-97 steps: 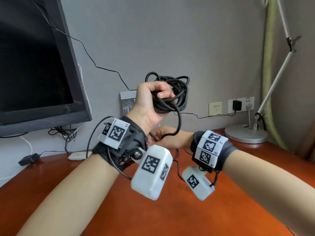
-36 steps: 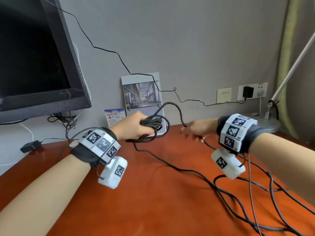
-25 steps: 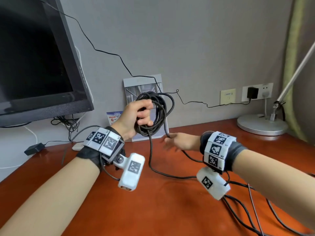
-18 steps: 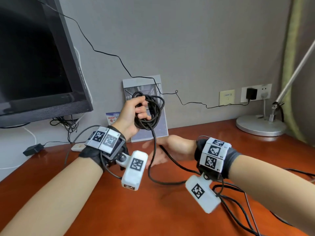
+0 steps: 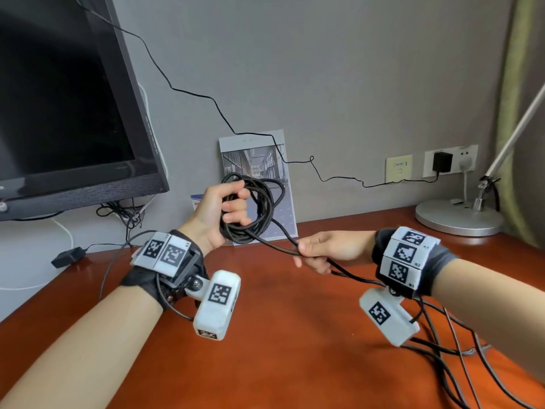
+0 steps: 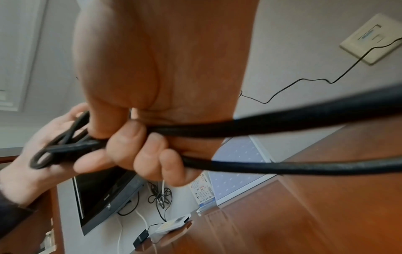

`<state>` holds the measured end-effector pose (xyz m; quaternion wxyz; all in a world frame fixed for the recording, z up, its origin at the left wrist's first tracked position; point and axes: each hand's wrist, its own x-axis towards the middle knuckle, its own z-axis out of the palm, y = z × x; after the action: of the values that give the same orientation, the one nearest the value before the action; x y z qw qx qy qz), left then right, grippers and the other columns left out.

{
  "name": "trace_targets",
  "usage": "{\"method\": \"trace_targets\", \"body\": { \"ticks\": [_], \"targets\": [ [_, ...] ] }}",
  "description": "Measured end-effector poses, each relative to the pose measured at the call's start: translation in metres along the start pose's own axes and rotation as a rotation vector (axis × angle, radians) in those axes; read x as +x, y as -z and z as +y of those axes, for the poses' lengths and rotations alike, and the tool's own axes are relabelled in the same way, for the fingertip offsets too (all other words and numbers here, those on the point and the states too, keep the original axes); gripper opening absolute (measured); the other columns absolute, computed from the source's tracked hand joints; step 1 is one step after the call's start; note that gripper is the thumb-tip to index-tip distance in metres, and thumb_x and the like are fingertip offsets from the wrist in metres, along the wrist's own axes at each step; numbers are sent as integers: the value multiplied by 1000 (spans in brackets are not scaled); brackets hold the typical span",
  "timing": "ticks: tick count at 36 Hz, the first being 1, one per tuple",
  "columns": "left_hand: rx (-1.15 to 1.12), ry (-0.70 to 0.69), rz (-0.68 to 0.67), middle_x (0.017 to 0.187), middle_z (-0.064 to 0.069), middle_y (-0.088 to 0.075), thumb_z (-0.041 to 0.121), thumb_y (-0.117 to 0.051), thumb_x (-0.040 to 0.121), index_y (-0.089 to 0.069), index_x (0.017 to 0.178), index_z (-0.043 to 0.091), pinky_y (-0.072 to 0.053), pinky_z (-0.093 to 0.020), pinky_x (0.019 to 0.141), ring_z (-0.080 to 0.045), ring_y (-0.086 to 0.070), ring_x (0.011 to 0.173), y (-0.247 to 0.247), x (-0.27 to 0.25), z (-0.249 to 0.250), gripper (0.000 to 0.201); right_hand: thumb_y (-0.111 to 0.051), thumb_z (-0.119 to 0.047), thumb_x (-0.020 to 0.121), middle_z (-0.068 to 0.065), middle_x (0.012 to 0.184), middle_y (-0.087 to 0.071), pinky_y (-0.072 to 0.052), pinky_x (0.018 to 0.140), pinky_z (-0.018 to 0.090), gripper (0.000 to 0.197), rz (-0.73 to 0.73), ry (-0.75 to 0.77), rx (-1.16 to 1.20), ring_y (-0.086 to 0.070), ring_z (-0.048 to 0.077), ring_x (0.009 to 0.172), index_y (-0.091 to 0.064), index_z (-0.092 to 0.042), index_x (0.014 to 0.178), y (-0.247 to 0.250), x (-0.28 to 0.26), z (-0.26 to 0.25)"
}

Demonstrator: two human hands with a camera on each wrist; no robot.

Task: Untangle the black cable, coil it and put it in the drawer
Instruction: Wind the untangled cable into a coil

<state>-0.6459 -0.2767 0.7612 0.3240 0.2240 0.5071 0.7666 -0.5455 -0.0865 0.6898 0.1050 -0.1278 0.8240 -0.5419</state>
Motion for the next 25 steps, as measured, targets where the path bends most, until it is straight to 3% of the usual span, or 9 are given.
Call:
{"method": "trace_targets", "body": {
  "ticks": [4, 8, 11, 15, 18, 20, 21, 23, 25],
  "targets": [
    [34, 37, -21, 31, 10, -22, 23, -35, 96, -39, 65, 15, -31, -14, 36, -2, -21, 24, 0, -3, -2, 33, -24, -31, 103, -6, 57, -29, -26, 52, 21, 36, 61, -96, 66, -26, 9, 51, -58, -16, 104, 3, -5, 0],
    [-70, 77, 83, 32, 10, -22, 22, -39, 96, -39, 64, 14, -27, -12, 29, -2, -20, 23, 3, 1, -4, 33, -37, -33, 101, -3, 62, -36, -28, 45, 19, 18, 282, -38, -266, -32, 10, 51, -54, -32, 95, 1, -2, -6],
    [-146, 84, 106, 32, 10, -23, 22, -40, 95, -39, 65, 14, -25, -13, 27, -2, -21, 22, 9, 3, -8, 32, -37, -28, 102, -2, 61, -37, -30, 42, 19, 19, 303, 2, -346, -32, 12, 48, -53, -29, 92, 2, -2, -7],
    [-173, 8, 62, 31, 10, -24, 25, -37, 96, -38, 64, 16, -30, -12, 31, -2, -22, 22, 9, 0, -13, 33, -38, -23, 102, -3, 64, -41, -38, 52, 23, 24, 217, -48, -397, -39, 7, 49, -48, -19, 80, 4, -3, -5],
    [-93, -5, -96, 30, 10, -24, 27, -61, 77, -46, 57, 16, -33, -14, 35, -4, -20, 23, 6, -4, -17, 27, -42, -23, 100, -5, 63, -42, -38, 58, 20, 23, 125, -164, -369, -40, 4, 51, -52, -18, 80, 4, -1, -5],
    [-6, 48, -313, 32, 11, -20, 30, -81, 55, -55, 52, 18, -37, -16, 38, -7, -15, 26, 8, -6, -18, 29, -45, -29, 99, -8, 57, -41, -38, 58, 15, 27, 86, -249, -411, -41, 3, 49, -58, -22, 77, 7, -2, -9],
    [64, 96, -429, 35, 11, -17, 32, -85, 53, -58, 52, 19, -39, -16, 41, -8, -14, 28, 9, -7, -18, 30, -47, -31, 98, -9, 55, -41, -38, 58, 13, 29, 75, -277, -447, -41, 3, 47, -59, -22, 73, 9, -4, -12],
    [266, 198, -636, 39, 11, -17, 35, -81, 63, -60, 54, 21, -41, -17, 45, -6, -23, 26, 4, -10, -19, 26, -50, -29, 97, -10, 53, -41, -38, 54, 16, 33, 101, -318, -474, -40, 3, 45, -55, -19, 67, 13, -4, -15],
    [523, 258, -694, 38, 11, -20, 22, -70, 76, -53, 53, 22, -37, -18, 44, -3, -30, 26, -10, -16, -22, 29, -50, -17, 96, -8, 56, -43, -37, 50, 18, 31, 162, -359, -511, -40, 7, 49, -49, -18, 65, 13, -1, -20]
  ]
}}
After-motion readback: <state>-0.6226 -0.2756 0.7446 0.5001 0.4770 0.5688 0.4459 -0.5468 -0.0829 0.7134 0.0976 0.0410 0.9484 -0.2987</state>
